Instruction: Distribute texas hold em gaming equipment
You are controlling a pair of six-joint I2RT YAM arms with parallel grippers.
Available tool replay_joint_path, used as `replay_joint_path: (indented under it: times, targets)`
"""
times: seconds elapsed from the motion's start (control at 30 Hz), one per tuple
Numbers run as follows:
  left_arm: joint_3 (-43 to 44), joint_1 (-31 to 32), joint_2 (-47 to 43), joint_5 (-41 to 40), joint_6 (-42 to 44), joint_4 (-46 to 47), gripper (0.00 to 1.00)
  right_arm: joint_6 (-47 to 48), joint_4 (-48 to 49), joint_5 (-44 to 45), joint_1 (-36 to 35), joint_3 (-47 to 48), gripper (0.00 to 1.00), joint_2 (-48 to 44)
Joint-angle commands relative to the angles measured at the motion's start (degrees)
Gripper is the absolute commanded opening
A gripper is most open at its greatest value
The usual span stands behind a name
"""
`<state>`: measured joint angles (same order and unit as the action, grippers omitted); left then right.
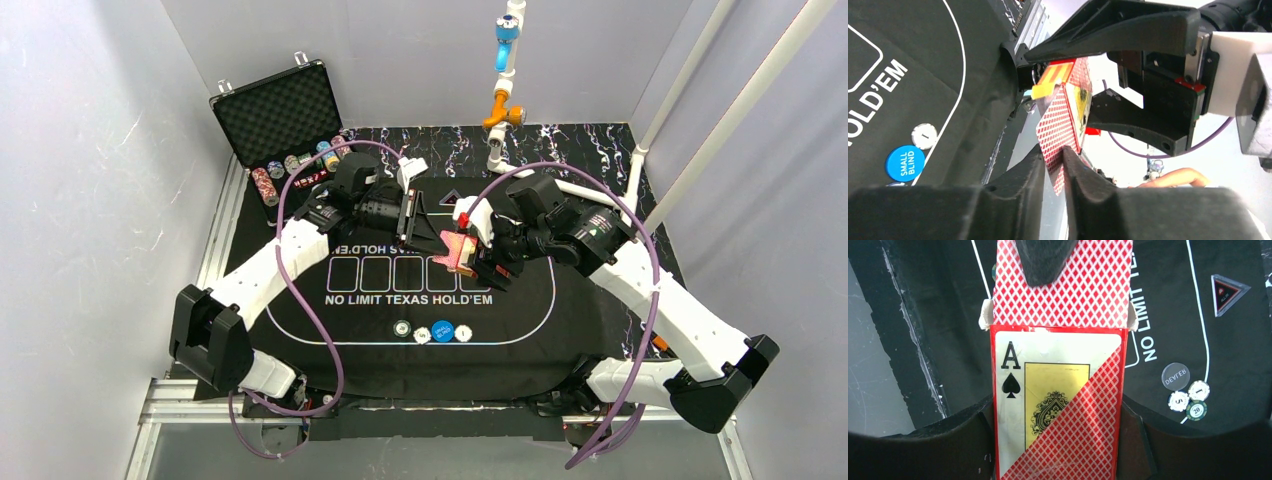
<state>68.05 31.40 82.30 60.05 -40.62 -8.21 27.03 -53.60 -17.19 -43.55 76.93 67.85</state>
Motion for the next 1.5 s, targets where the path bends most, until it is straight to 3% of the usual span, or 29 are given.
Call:
replay_joint_path:
  times: [0.0, 0.1, 0.4, 0.57, 0.67, 0.73, 0.77, 0.83, 0.9, 0.97, 1.27, 1.47]
  targets:
    - [1.4, -1.3, -1.5, -0.4, 4.4, -5.6, 0.10, 0.2, 3.1, -0.8, 0.0, 0.0, 0.01, -1.6]
    - [0.0, -2.9, -2.7, 0.8, 3.6, -4.8, 0.00, 0.3, 2.7, -0.6, 0.1, -0.5, 0.01, -2.0]
    - [-1.1, -4.1, -4.1, 2.9, 3.3, -3.9, 0.00, 0.7, 1.9, -0.2, 0.2, -1.1, 0.01, -2.3]
    - [-2.9, -9.7, -4.6, 6.2, -0.8, -0.5, 0.00, 0.8, 1.1, 0.6, 0.1, -1.5, 0.01, -2.9]
    - [-0.8, -13.4, -6.1, 7.7, 7.6, -11.1, 0.00, 0.9, 1.0, 1.1, 0.4, -2.7, 0.01, -3.5]
    - [-4.3, -17.7, -7.8, 7.3, 10.4, -16.5, 0.00, 0.9, 1.2, 1.3, 0.6, -3.0, 0.01, -3.7]
    - [-3.9, -19.2, -7.7, 6.0, 17.6, -24.2, 0.00, 0.9, 1.1, 1.3, 0.7, -3.0, 0.01, -3.7]
    - [0.8, -19.9, -4.3, 0.5, 44.3, -48.1, 0.00, 0.8, 0.9, 1.1, 1.0, -2.9, 0.01, -3.8]
    - [1.5, -19.9, -1.6, -8.2, 61.7, -60.1, 0.00, 0.8, 0.8, 0.7, 1.1, -2.8, 0.01, -3.6]
    - [-1.0, -19.9, 0.6, -15.1, 68.8, -60.5, 0.00, 0.8, 0.8, 0.1, 1.2, -2.3, 0.01, -3.1]
    - [-7.4, -19.1, 5.1, -23.7, 67.5, -51.8, 0.00, 1.2, -0.2, 0.1, 1.3, -1.0, 0.01, -2.3]
    - [-6.4, -16.7, 9.8, -27.8, 63.0, -48.0, 0.00, 1.2, -0.2, -0.1, 1.4, -1.2, 0.01, -2.2]
